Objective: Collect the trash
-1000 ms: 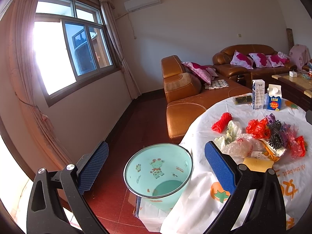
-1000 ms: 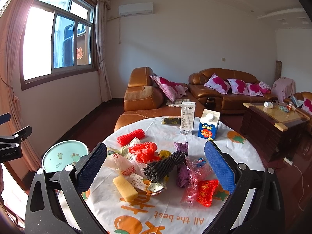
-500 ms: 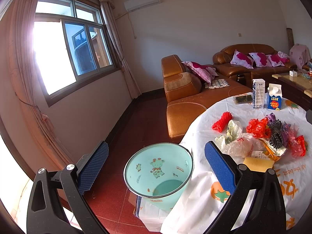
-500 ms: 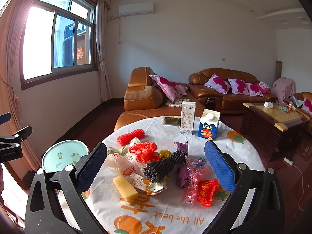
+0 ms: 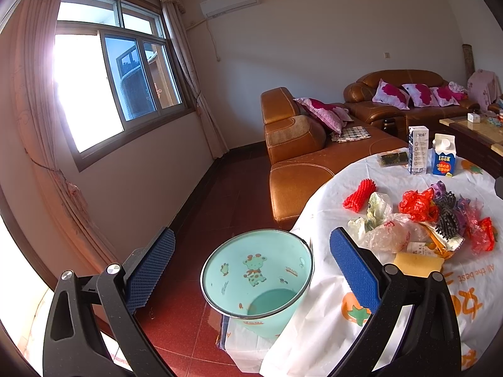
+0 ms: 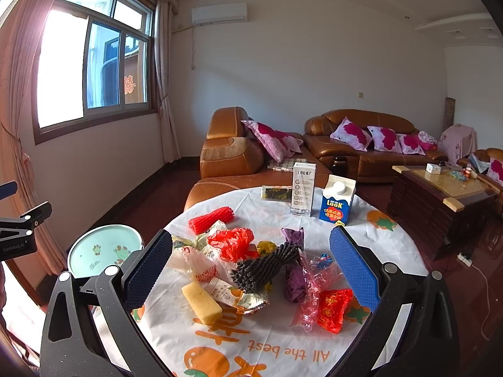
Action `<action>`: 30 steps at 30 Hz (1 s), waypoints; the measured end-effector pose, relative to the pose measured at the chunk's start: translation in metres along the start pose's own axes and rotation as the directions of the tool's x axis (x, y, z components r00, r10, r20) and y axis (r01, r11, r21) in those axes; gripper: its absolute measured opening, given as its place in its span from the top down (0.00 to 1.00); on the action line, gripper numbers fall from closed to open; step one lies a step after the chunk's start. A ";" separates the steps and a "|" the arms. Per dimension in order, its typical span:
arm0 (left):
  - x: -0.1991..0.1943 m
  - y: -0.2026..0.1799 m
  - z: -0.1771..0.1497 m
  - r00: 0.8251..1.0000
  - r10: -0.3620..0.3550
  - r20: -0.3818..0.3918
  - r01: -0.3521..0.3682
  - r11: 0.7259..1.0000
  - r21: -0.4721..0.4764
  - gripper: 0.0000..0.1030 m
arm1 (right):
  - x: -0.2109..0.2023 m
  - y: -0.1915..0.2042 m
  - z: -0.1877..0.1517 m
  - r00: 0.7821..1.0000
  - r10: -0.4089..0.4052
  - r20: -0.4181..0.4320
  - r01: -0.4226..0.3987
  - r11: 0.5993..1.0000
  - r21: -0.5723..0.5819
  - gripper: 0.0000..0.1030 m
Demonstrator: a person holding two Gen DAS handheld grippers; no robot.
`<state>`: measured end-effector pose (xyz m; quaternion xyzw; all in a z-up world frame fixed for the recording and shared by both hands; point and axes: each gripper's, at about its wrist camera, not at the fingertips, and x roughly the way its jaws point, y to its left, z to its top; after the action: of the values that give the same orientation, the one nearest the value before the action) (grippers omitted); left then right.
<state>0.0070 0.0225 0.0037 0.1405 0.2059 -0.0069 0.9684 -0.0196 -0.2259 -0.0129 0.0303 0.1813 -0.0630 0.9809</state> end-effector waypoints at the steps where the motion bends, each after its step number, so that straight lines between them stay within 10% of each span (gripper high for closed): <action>1: 0.000 0.000 0.000 1.000 0.001 0.000 -0.001 1.000 0.000 0.06 | 0.000 0.000 0.000 1.000 0.000 -0.001 0.000 1.000 0.000 0.04; 17: 0.011 -0.004 -0.007 1.000 0.010 -0.029 -0.010 1.000 0.012 0.06 | 0.007 -0.004 -0.006 1.000 -0.023 -0.014 0.023 1.000 0.006 0.04; 30: 0.061 -0.085 -0.013 0.990 -0.081 -0.119 0.089 0.994 0.062 0.06 | 0.050 -0.090 -0.046 0.968 -0.234 -0.086 0.236 0.971 0.020 0.04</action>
<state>0.0516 -0.0526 -0.0546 0.1642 0.2673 -0.0471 0.9484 -0.0020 -0.3165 -0.0770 0.0257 0.2234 -0.1802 0.9576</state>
